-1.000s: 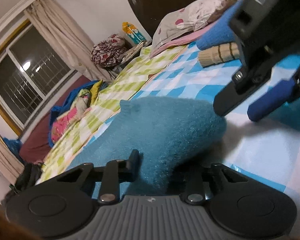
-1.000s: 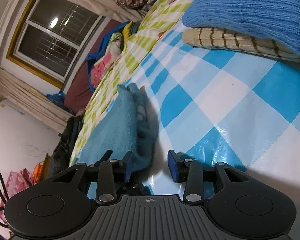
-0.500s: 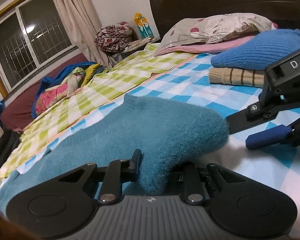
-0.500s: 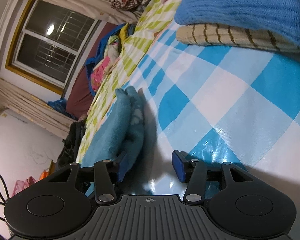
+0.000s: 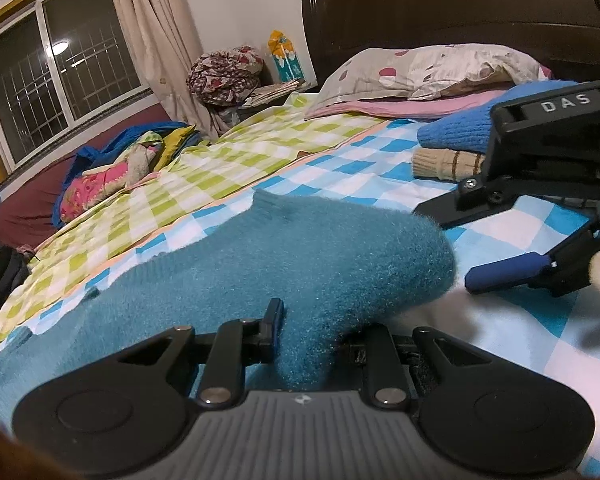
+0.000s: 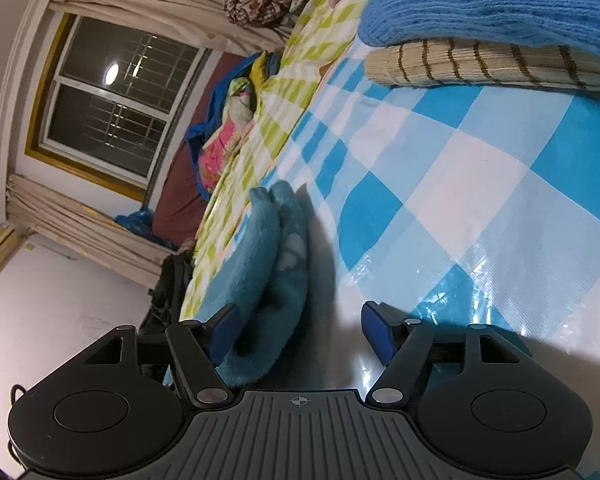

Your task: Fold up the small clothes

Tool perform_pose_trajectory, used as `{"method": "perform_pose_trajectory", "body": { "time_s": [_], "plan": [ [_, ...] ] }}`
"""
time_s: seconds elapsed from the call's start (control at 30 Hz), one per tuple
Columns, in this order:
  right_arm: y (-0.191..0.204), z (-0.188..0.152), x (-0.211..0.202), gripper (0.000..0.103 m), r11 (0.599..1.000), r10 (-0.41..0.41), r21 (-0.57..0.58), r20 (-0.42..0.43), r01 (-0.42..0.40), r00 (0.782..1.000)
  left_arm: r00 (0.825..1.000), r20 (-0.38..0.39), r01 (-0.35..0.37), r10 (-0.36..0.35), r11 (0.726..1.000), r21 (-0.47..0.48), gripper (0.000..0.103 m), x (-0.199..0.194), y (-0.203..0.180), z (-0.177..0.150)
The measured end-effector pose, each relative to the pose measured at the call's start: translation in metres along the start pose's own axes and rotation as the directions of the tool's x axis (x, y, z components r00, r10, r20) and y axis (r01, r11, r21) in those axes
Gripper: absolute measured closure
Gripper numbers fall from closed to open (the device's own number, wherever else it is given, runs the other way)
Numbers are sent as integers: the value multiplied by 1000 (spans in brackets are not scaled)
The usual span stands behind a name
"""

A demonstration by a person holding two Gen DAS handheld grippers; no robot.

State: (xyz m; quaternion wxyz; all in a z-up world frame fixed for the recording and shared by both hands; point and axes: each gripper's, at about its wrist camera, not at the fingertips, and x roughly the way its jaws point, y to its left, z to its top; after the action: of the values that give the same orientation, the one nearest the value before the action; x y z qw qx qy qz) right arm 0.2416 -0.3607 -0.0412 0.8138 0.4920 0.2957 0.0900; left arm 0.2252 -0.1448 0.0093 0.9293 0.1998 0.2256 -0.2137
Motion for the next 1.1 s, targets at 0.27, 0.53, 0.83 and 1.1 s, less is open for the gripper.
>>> {"method": "perform_pose_trajectory", "body": {
  "time_s": [0.27, 0.53, 0.83, 1.1],
  "plan": [
    [0, 10, 18, 33, 999, 18, 46, 6, -18, 1000, 1000, 5, 24, -24, 999, -35, 75, -3, 7, 0],
    [-4, 29, 33, 27, 988, 82, 132, 2, -81, 997, 999, 22, 49, -48, 998, -40, 75, -10, 12, -8],
    [15, 38, 68, 27, 997, 56, 64, -72, -52, 996, 997, 40, 63, -60, 996, -70, 75, -9, 17, -7],
    [23, 36, 99, 27, 998, 61, 41, -153, -56, 986, 996, 54, 81, -74, 989, -125, 76, -16, 28, -3]
  ]
}}
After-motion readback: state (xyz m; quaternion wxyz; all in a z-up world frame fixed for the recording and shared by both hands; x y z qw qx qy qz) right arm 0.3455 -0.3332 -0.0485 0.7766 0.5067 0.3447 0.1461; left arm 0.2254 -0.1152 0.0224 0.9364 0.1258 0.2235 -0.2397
